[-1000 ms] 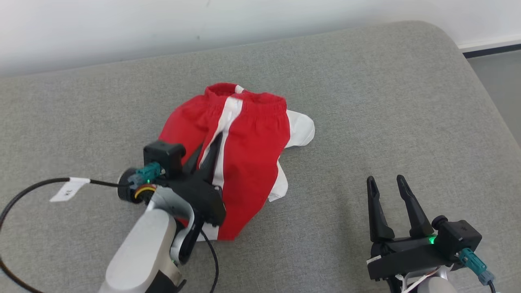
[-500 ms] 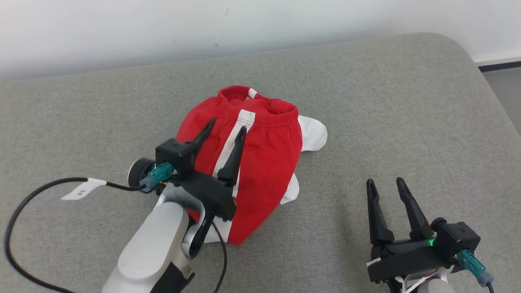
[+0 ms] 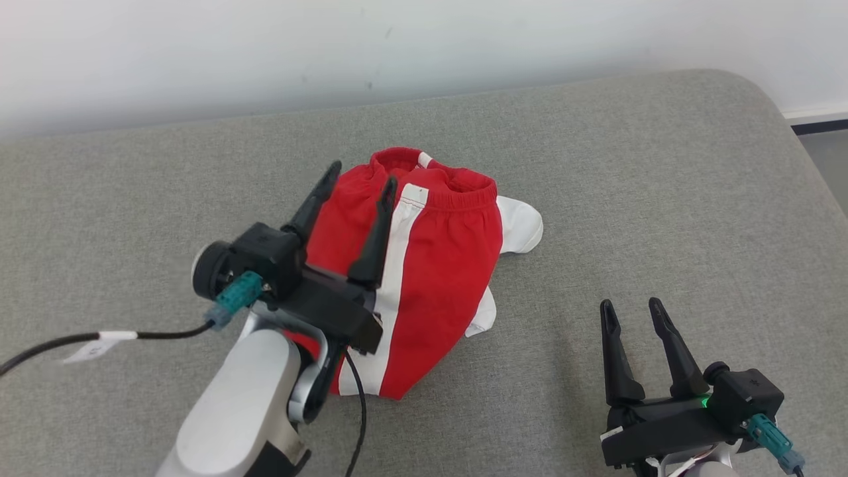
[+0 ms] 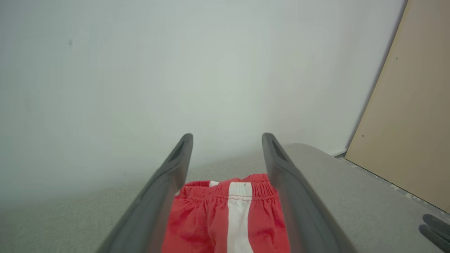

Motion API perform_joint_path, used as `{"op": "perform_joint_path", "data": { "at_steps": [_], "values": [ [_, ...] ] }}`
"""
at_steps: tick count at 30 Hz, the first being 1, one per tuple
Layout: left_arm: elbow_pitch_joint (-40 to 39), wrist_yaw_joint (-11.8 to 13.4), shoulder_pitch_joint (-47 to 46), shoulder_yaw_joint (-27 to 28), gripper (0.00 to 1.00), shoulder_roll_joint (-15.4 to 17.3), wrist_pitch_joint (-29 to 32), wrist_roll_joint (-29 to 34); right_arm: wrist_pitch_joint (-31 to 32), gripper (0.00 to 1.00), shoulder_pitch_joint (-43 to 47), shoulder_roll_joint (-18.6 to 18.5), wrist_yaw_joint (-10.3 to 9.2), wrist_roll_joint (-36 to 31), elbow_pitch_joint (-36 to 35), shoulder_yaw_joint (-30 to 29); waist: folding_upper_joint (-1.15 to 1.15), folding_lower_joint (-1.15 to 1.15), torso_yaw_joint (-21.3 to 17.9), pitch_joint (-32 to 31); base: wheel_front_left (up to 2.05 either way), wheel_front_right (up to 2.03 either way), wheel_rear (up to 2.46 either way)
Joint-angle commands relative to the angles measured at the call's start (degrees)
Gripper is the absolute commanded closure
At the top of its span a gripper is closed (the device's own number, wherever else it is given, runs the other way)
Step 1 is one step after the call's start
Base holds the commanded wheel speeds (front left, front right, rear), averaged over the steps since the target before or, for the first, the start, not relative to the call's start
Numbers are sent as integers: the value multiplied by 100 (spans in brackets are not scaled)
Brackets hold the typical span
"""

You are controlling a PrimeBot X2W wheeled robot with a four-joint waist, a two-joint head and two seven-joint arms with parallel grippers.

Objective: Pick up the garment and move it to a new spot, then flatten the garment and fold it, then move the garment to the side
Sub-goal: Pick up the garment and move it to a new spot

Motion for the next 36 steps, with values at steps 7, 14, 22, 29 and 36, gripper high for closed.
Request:
{"op": "perform_joint_path", "data": {
  "at_steps": [7,14,22,29,36],
  "values": [
    [171,-31,200,-313,0,101,397,121,3,0,17,1,19,-17,11,43,0,0,-101,-11,0,0,0],
    [469,65,140,-573,0,278,620,417,3,0,65,2,19,57,41,74,0,0,-230,-13,0,0,0],
    [874,109,198,-684,100,378,860,433,3,0,100,1,19,105,57,108,0,0,-326,-42,0,0,0],
    [1017,82,-75,-668,100,340,652,419,3,0,89,1,19,133,20,42,0,0,-320,-45,0,0,0],
    [385,-94,-829,-625,100,285,667,222,3,0,123,2,19,161,56,-35,0,0,-92,-97,0,0,0]
  ]
}}
